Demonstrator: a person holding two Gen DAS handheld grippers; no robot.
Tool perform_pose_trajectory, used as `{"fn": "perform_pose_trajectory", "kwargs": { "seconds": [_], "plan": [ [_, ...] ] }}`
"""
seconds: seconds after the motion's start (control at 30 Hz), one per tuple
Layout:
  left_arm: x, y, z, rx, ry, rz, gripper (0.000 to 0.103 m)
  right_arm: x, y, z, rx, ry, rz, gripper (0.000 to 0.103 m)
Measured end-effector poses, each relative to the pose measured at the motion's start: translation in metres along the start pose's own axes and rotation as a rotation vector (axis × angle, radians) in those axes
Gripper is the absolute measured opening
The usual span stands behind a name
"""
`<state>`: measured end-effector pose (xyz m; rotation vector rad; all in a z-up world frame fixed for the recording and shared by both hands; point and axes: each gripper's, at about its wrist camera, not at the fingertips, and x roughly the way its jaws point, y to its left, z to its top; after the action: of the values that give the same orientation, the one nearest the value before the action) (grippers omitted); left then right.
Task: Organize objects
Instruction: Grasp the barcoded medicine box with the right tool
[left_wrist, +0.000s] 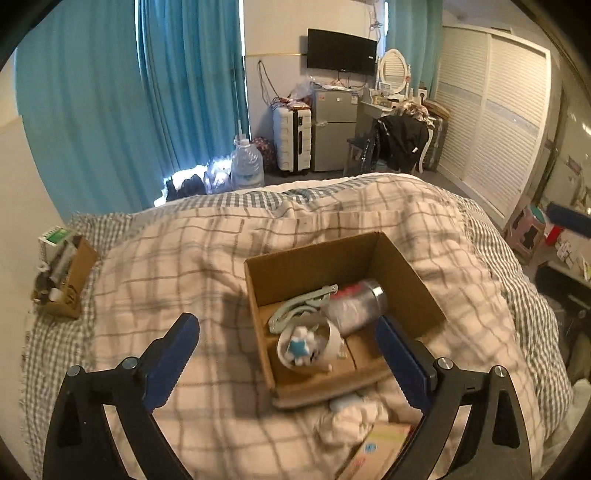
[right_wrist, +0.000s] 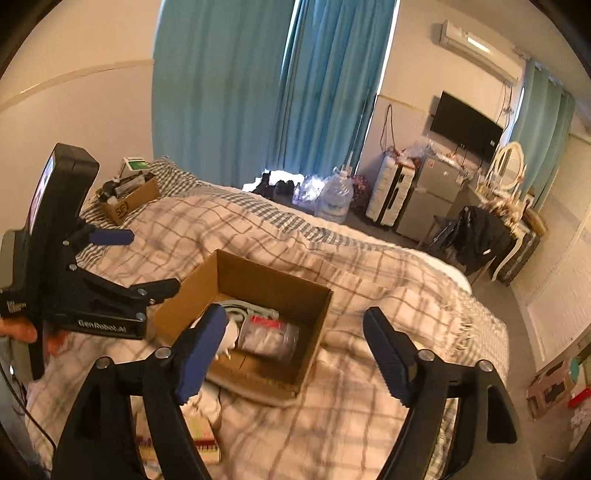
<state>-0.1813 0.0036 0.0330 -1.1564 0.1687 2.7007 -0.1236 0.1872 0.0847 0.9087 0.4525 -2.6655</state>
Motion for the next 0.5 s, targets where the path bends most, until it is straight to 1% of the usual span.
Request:
{"fn": "perform_pose_trajectory", "kwargs": {
  "seconds": [0.03,0.13,0.2,0.3,0.4,0.5],
  "plan": [
    [-0.008,0.0,-0.004,0.005,-0.002,0.005,0.103,-0.013,0.004,-0.004,-0.014,-0.007,-0.012,0.084],
    [-0.026,-0.004,-0.022,0.006,-0.003,0.017,0.103,-0.036,0.014,-0.015,-0.037,-0.019,-0.018,0.09],
    [-0.036,-0.006,-0.036,0.009,0.014,0.01,0.103,-0.051,0.022,-0.025,-0.059,-0.036,-0.034,0.092],
    [-0.051,-0.01,-0.061,0.012,0.021,0.005,0.103,-0.068,0.035,-0.039,-0.069,-0.053,-0.029,0.096],
    [-0.063,-0.015,-0.09,0.016,0.011,0.016,0.103,-0.076,0.046,-0.057,-0.068,-0.048,0.003,0.099],
    [-0.068,-0.016,-0.119,-0.021,0.003,0.023,0.103,-0.074,0.058,-0.079,-0.068,-0.029,-0.002,0.1]
  ]
}}
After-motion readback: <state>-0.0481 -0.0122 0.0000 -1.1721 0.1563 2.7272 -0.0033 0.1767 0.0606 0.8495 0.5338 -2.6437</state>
